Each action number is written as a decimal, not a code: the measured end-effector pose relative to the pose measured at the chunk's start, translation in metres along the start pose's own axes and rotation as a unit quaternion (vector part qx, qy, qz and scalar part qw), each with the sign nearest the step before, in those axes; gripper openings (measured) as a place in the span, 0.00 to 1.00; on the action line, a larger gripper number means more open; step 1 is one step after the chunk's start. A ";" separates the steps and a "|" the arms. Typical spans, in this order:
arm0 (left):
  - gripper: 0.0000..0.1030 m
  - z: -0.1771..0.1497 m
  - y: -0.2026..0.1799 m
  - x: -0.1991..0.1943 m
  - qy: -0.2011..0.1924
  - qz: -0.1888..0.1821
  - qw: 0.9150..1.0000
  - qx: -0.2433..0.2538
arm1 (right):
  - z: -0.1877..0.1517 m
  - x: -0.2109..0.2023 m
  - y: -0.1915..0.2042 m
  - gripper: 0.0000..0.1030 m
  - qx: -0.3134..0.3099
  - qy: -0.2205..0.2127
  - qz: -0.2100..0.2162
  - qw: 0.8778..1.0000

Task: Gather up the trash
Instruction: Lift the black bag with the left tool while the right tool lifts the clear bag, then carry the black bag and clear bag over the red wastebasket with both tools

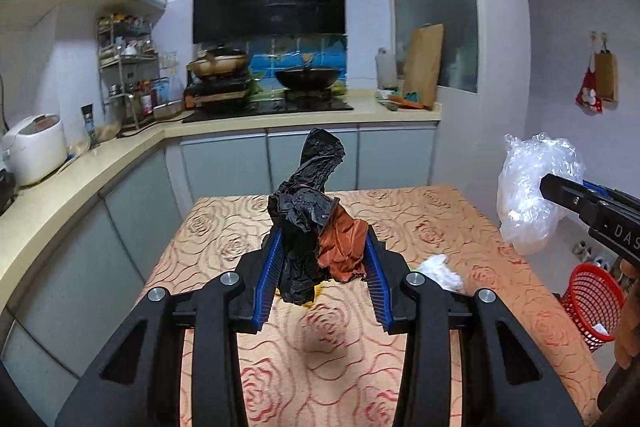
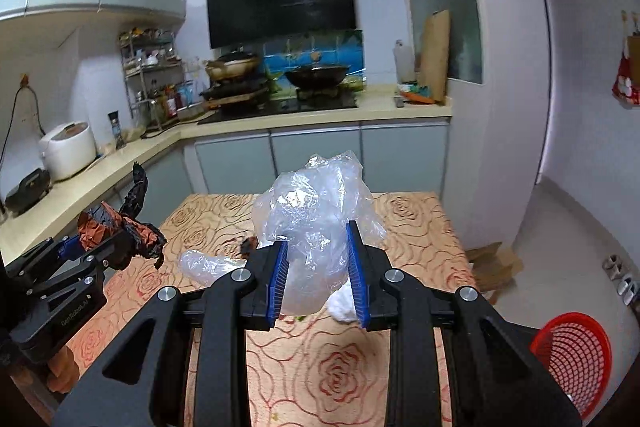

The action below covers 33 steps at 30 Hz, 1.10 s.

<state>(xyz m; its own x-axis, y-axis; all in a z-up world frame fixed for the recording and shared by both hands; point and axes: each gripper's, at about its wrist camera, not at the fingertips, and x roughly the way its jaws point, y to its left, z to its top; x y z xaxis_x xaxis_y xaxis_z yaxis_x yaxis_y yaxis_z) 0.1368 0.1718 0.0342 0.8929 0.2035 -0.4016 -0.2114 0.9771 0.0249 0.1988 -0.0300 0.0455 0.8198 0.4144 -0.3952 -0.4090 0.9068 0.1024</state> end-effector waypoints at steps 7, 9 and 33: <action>0.37 0.004 -0.040 0.001 -0.004 -0.041 0.999 0.024 | -0.007 -0.014 -0.035 0.26 0.024 -0.004 -0.037 0.999; 0.37 0.004 -0.052 0.001 -0.004 -0.054 0.998 0.031 | -0.008 -0.019 -0.045 0.26 0.029 -0.006 -0.050 0.998; 0.37 -0.008 -0.231 0.012 0.014 -0.259 0.959 0.113 | -0.056 -0.095 -0.185 0.27 0.112 -0.007 -0.216 0.970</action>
<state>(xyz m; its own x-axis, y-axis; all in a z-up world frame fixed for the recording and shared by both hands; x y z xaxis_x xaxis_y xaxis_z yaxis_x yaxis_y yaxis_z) 0.1932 -0.0524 0.0161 0.8430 -0.3110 -0.4389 0.3515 0.9361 0.0118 0.1745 -0.2415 0.0134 0.9013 -0.0080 -0.4332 0.0692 0.9897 0.1257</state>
